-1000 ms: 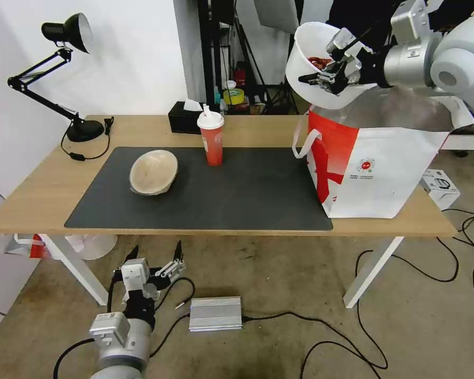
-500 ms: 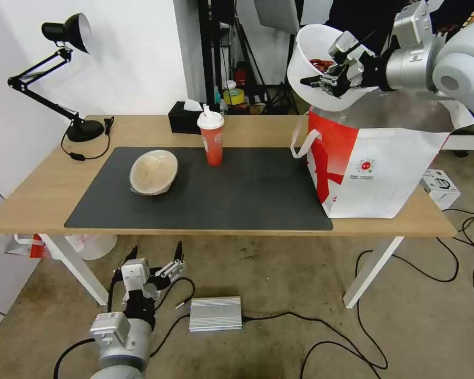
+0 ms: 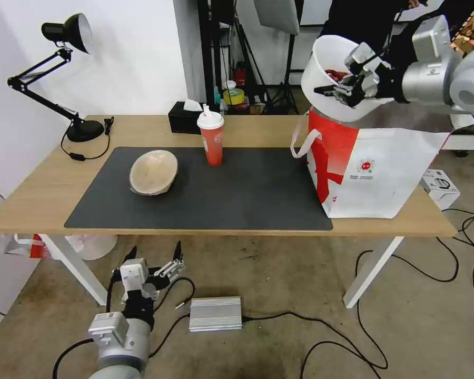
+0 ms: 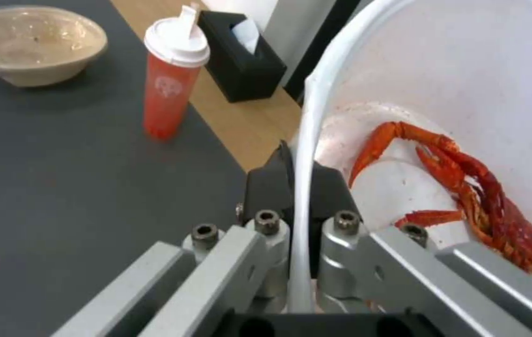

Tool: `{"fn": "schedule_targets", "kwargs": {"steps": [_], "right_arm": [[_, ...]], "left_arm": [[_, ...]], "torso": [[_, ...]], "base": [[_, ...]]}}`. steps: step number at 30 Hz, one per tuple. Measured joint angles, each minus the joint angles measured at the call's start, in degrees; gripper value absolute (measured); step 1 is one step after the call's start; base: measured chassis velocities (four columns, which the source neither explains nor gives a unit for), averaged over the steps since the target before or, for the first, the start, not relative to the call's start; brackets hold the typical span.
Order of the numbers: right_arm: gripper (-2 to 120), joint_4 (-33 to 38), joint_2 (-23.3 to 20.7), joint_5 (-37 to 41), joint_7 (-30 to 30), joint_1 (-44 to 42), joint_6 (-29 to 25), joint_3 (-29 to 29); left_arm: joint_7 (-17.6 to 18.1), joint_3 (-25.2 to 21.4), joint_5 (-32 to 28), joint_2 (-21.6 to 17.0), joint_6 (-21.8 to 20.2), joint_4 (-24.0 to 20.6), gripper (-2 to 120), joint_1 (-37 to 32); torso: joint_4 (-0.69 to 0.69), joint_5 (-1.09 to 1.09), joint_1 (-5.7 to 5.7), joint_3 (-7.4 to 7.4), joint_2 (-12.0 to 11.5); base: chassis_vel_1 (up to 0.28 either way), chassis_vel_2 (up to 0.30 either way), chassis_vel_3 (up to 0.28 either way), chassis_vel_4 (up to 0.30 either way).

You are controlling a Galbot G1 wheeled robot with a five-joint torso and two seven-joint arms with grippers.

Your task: Pick up the trash from the table and place it into the takeout bag.

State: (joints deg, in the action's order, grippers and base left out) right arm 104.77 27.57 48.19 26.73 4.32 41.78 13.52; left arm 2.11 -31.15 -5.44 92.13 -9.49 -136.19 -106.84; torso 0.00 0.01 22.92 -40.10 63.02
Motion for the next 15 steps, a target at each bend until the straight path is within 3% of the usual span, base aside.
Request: {"fn": "schedule_targets", "kwargs": {"steps": [15], "right_arm": [[0,1.70,-2.88,0.68,-0.11,-6.91,0.01,-5.82]], "left_arm": [[-0.07,0.20,0.01,0.00,-0.11,-0.77,100,-0.29]], "torso": [[0.00,0.00,0.00,0.00,0.00]], "base": [[0.000,0.000,0.000,0.000]]}}
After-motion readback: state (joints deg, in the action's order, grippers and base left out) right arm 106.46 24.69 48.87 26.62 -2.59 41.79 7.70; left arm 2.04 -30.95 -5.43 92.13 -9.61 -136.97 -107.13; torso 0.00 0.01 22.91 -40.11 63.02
